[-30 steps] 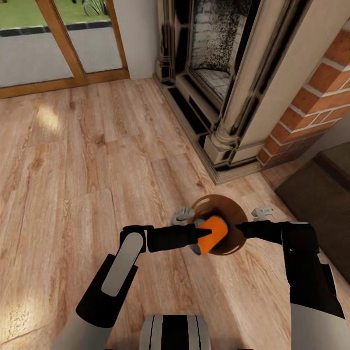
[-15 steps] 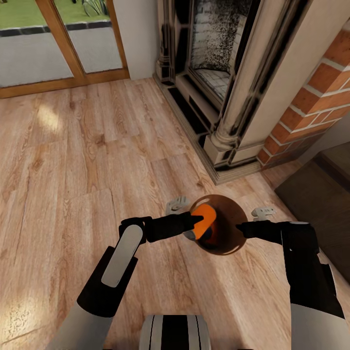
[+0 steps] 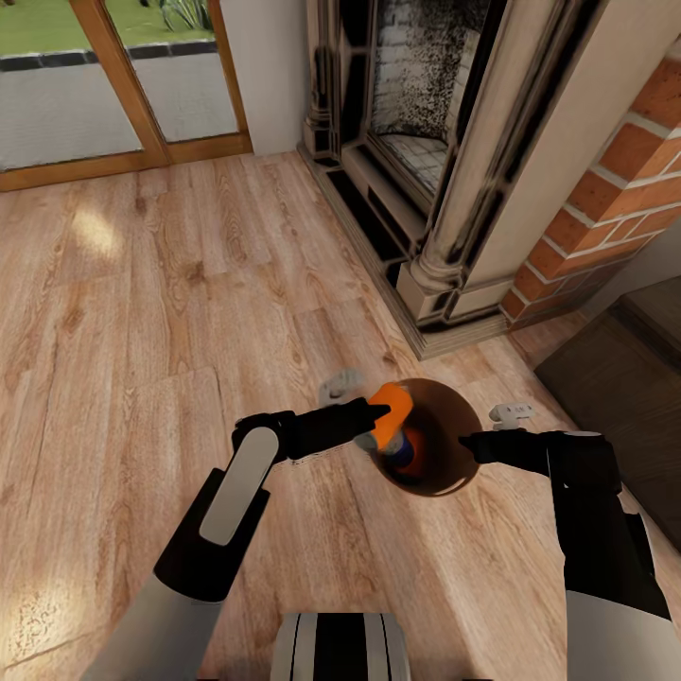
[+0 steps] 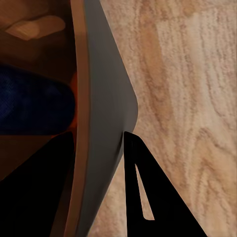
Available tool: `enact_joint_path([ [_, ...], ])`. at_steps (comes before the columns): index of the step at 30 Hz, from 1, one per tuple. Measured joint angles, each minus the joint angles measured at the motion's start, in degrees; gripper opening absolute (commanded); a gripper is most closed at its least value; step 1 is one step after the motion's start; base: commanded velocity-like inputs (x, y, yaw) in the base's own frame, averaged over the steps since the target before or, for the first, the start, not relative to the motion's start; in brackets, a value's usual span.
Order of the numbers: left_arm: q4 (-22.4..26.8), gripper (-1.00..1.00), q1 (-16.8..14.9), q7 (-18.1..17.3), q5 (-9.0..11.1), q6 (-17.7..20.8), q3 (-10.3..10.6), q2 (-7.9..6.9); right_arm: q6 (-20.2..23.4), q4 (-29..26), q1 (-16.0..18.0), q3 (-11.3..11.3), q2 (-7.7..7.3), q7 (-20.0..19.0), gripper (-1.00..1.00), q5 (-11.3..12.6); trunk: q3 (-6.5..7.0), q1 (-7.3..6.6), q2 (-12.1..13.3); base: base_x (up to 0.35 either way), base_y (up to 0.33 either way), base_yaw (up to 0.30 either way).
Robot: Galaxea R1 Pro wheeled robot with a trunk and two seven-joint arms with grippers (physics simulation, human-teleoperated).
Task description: Put the three can of soda from the living room inside the tash can in the kitchen.
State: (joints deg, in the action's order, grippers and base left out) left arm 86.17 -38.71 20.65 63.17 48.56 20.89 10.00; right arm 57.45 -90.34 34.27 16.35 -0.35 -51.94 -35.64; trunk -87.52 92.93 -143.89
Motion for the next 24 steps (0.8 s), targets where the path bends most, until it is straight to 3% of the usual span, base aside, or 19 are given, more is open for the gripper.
enact_joint_path([
  [2,-0.23,-1.0,-0.46,0.97,1.23,-1.19,0.1,0.0,-0.01,0.0,0.0,-0.01,0.0,-0.04,-1.0,-0.02,0.0,0.0,0.0,0.0,0.0,0.0],
  [4,-0.45,-1.0,-0.87,2.19,3.94,-2.31,0.25,0.0,0.02,0.0,0.0,-0.01,0.0,-0.08,-1.0,0.04,0.0,0.0,0.0,0.0,0.0,0.0],
  [7,-0.69,-1.0,-1.05,3.13,5.55,-2.77,0.35,0.0,-0.03,0.0,0.0,-0.01,0.0,-0.22,-1.0,-0.06,0.0,0.0,0.0,0.0,0.0,0.0],
  [13,-1.25,-1.0,-1.11,3.55,6.2,-2.93,0.43,0.0,0.75,0.0,0.0,-0.07,0.0,-2.5,-1.0,0.6,0.0,0.0,0.0,0.0,0.0,0.0],
  [24,-3.3,-1.0,-1.12,3.35,7.31,-3.36,0.48,0.0,0.11,0.01,1.02,-0.02,0.09,-4.85,-1.0,-2.53,0.0,0.0,0.0,0.0,0.0,0.0],
])
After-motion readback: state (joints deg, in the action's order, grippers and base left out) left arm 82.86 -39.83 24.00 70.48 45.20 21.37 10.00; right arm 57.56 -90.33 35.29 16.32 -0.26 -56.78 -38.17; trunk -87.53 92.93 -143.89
